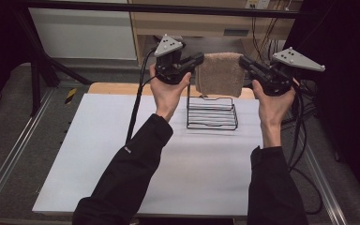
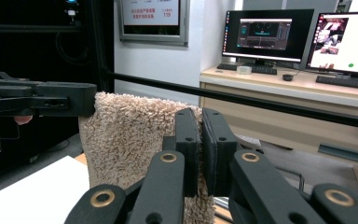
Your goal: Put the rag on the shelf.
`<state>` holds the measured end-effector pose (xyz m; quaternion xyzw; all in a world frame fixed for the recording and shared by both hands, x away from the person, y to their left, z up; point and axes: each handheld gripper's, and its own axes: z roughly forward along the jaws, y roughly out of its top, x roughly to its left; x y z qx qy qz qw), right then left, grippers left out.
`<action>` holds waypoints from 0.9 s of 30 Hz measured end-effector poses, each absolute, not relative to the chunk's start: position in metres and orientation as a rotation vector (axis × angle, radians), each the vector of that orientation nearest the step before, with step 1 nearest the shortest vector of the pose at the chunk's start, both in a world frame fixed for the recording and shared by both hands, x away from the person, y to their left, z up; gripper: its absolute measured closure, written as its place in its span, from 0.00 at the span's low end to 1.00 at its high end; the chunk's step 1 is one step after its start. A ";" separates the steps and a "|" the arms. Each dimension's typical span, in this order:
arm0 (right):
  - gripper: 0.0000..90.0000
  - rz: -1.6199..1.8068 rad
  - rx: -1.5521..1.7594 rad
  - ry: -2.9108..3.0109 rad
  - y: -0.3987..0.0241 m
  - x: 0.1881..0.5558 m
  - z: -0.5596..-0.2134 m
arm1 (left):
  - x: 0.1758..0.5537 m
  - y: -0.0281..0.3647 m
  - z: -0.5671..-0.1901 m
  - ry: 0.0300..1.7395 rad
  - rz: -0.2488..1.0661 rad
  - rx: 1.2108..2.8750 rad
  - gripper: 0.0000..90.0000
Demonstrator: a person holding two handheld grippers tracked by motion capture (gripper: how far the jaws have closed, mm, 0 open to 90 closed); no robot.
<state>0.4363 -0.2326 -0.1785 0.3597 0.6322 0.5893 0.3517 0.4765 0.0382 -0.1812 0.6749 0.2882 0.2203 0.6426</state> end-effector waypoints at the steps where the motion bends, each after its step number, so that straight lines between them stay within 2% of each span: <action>1: 0.96 1.527 0.929 1.633 -0.232 0.437 -0.177 | 0.477 0.038 -0.180 0.657 0.511 1.540 0.95; 27: 0.96 1.535 0.920 1.593 -0.235 0.474 -0.163 | 0.509 0.030 -0.160 0.673 0.543 1.537 0.95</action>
